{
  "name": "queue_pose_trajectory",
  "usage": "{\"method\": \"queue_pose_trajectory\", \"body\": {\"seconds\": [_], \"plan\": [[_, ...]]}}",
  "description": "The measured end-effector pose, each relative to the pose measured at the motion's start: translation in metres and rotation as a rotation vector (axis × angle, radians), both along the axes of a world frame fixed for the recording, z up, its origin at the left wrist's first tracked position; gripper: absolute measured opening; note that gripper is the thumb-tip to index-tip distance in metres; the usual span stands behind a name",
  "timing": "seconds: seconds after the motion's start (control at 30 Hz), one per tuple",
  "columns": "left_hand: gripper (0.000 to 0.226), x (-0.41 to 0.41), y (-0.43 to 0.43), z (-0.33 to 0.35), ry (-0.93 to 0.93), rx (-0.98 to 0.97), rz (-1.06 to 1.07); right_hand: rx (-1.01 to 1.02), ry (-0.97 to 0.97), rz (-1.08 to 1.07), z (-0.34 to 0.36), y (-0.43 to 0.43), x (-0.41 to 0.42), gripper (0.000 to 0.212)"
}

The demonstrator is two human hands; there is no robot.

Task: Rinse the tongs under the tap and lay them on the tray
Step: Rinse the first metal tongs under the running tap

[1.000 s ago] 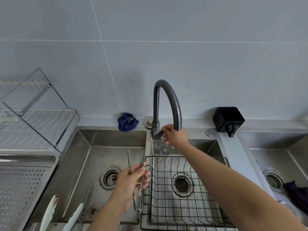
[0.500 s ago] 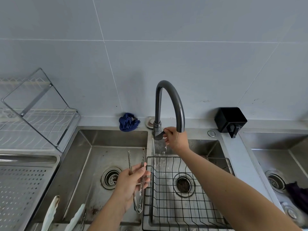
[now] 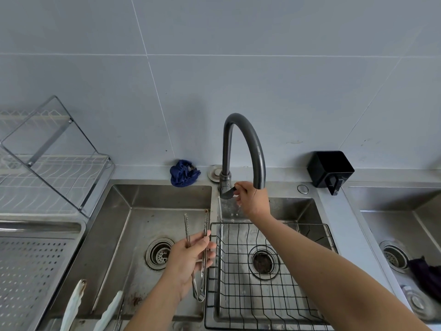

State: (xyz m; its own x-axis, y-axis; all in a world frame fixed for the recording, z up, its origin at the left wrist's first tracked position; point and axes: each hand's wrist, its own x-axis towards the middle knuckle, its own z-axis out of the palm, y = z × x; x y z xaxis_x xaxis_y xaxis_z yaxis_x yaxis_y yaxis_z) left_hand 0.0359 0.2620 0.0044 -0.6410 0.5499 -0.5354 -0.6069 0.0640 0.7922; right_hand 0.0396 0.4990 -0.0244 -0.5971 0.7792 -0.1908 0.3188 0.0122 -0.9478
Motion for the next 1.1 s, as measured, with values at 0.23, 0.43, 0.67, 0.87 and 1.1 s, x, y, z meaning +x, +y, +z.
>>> {"method": "queue_pose_trajectory", "body": {"seconds": [0.23, 0.43, 0.67, 0.87, 1.1], "plan": [[0.021, -0.001, 0.004, 0.002, 0.003, -0.001, -0.006, 0.014, 0.02, 0.023, -0.003, -0.007, -0.003, 0.029], [0.021, -0.003, 0.004, 0.001, 0.001, -0.015, -0.001, -0.043, 0.059, 0.008, -0.004, -0.009, -0.004, 0.032], [0.021, -0.003, 0.005, 0.001, 0.011, -0.011, -0.007, -0.067, 0.06, 0.046, 0.011, -0.011, 0.004, 0.014], [0.021, -0.001, 0.006, 0.001, 0.013, -0.023, -0.011, -0.067, -0.022, 0.011, 0.013, -0.026, 0.037, 0.012], [0.025, 0.015, 0.022, -0.008, 0.058, -0.075, 0.012, -0.176, -0.162, 0.103, -0.001, -0.043, 0.093, 0.025]]}}
